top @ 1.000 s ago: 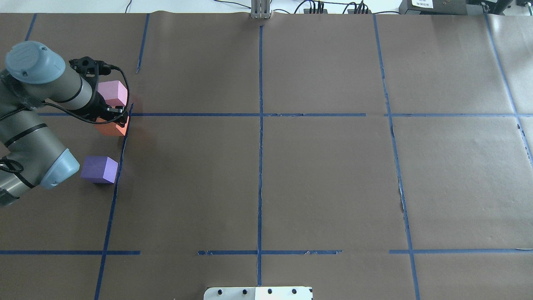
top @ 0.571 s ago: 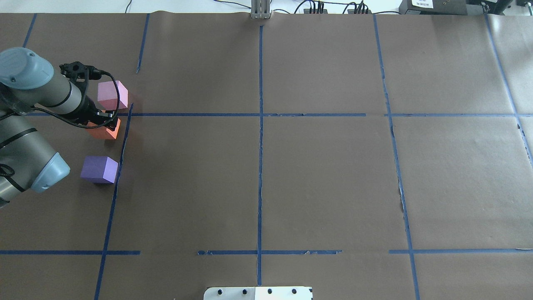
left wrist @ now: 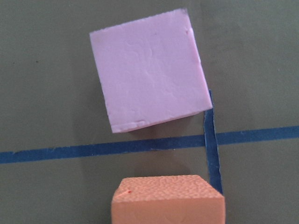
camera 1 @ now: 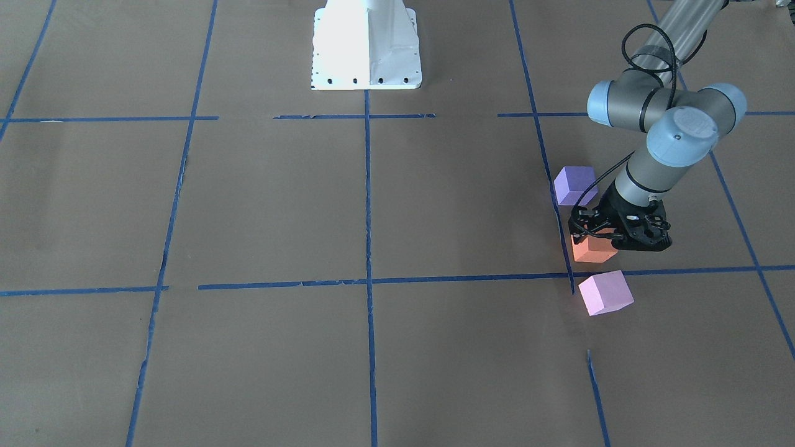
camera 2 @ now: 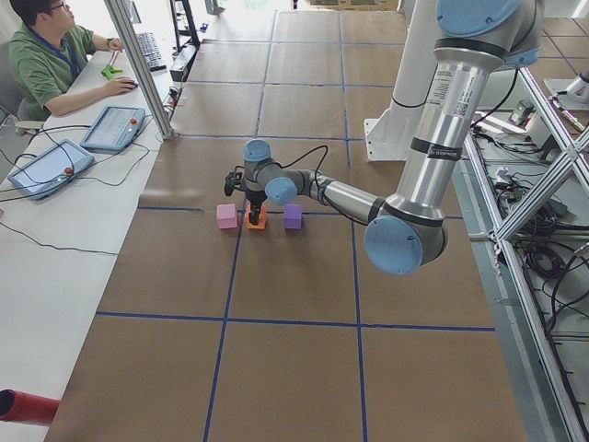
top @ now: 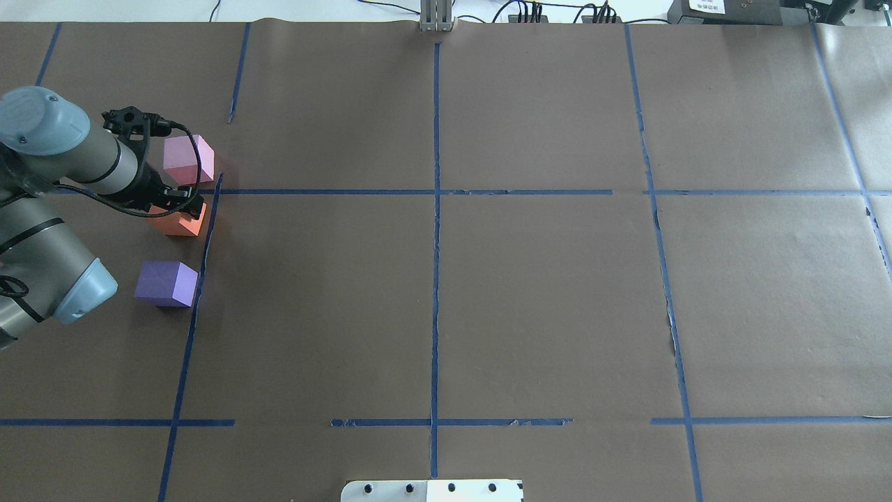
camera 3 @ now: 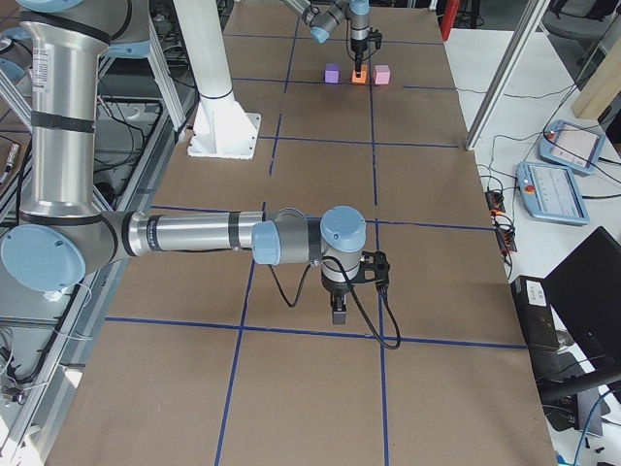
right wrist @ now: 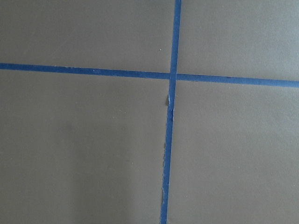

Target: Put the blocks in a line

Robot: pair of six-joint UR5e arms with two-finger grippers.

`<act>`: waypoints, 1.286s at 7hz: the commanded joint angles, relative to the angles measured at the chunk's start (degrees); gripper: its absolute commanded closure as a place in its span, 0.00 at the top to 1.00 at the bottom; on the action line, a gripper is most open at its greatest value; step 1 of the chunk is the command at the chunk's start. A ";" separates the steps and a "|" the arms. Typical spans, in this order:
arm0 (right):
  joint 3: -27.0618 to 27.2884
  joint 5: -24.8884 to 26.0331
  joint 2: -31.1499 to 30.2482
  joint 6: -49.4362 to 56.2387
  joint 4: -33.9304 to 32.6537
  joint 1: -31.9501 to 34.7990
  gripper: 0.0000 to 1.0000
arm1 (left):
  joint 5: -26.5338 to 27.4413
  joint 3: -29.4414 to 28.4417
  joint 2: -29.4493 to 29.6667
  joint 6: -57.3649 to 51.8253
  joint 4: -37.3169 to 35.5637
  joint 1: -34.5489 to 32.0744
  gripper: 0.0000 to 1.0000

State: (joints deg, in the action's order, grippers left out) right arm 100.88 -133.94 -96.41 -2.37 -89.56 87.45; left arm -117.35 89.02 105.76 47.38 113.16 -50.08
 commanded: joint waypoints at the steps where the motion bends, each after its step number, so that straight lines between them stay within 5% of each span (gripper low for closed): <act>1: -0.07 -0.09 0.00 0.00 0.00 0.00 1.00 | -5.91 2.10 0.06 -0.52 -0.30 -5.07 1.00; 3: -0.07 0.00 0.00 0.00 0.00 0.00 1.00 | -7.01 5.02 -0.29 -10.03 -1.53 -16.56 1.00; 6: -0.07 0.00 0.00 0.00 0.00 0.00 1.00 | -11.39 0.47 -10.45 -44.37 -5.14 -32.06 1.00; 9: 0.02 0.00 0.00 0.00 0.00 0.00 1.00 | -11.67 -0.08 -17.33 -50.80 -5.40 -39.10 1.00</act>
State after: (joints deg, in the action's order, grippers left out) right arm 100.85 -133.95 -96.42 -2.37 -89.56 87.45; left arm -128.76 89.00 90.73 -2.10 107.90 -86.21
